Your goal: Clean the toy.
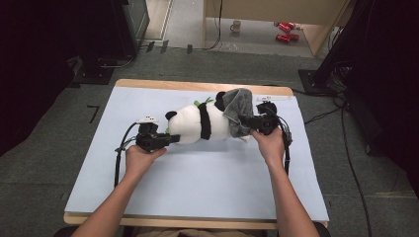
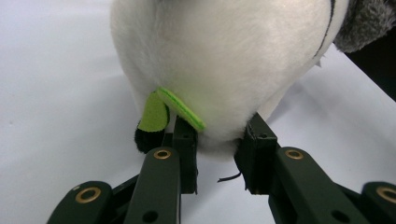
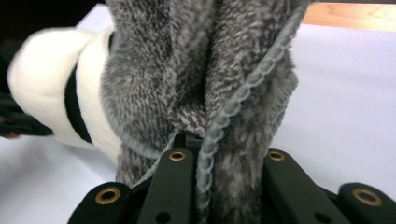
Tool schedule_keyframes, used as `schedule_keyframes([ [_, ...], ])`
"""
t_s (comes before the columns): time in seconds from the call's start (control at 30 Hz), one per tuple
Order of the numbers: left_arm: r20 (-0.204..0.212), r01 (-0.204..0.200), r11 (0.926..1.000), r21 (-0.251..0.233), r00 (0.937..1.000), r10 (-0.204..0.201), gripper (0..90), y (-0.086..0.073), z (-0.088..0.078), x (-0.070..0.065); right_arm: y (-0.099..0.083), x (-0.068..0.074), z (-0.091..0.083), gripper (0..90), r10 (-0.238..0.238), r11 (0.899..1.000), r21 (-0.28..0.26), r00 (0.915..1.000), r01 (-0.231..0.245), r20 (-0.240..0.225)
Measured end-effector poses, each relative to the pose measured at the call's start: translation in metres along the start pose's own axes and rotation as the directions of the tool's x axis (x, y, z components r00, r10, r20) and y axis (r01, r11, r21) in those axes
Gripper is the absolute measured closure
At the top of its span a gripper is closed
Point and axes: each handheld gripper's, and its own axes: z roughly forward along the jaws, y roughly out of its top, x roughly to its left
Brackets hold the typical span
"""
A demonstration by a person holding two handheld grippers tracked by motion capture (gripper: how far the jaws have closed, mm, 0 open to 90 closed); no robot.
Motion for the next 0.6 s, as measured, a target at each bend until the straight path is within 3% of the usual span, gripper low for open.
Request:
schedule_keyframes([
  [0.13,-0.002,0.004,1.0000,-0.003,1.0000,-0.004,71.7,0.000,0.000,0.000,0.006,0.005,-0.012,81.7,0.010,0.999,-0.042,0.9985,-0.013,-0.054],
  [0.33,-0.002,-0.002,1.0000,-0.009,1.0000,0.002,71.9,0.000,0.000,-0.005,0.016,0.040,-0.018,81.7,-0.060,0.996,-0.072,0.9880,0.050,-0.143],
  [0.4,0.006,0.003,0.9998,-0.019,1.0000,-0.003,72.3,0.000,0.001,-0.008,0.017,0.053,-0.015,81.7,-0.082,0.995,-0.073,0.9817,0.070,-0.172],
  [0.6,-0.006,-0.034,0.9992,-0.021,0.9994,0.034,72.7,0.000,0.002,-0.022,0.015,0.092,-0.004,81.7,-0.154,0.988,-0.060,0.9539,0.144,-0.257],
])
